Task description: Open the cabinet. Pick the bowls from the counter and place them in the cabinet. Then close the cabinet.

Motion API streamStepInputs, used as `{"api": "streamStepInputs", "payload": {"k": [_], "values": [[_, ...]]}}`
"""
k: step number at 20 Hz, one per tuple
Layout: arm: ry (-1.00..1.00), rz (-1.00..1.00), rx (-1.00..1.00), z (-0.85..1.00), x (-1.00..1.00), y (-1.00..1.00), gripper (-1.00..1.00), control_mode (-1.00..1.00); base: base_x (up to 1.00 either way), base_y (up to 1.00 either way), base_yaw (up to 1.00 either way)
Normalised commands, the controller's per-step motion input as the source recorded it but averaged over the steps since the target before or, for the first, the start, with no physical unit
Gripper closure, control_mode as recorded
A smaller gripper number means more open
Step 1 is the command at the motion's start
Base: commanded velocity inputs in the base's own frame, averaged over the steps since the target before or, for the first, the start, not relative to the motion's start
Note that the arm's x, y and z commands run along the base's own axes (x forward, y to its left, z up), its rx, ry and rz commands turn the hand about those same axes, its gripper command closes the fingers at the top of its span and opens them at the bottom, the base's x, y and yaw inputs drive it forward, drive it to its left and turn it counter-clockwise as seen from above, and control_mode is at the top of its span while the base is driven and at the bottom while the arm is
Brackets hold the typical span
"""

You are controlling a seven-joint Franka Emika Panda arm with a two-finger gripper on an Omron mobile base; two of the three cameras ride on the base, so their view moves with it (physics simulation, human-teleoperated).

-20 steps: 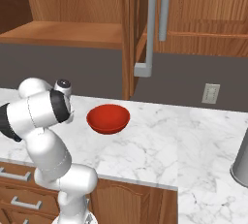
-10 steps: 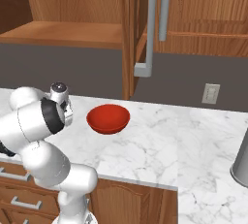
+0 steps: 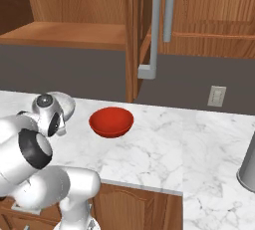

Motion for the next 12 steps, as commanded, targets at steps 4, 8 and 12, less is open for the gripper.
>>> {"api": "streamStepInputs", "payload": {"k": [4,8,12], "values": [[0.09,-0.04,0.00,0.82,-0.14,0.00,1.00,-1.00,0.00,0.00,0.00],[0.16,-0.02,0.00,0.70,-0.27,-0.05,1.00,-1.00,0.00,0.00,0.00],[0.17,0.00,0.00,0.71,-0.56,-0.12,1.00,-1.00,0.00,0.00,0.00]]}}
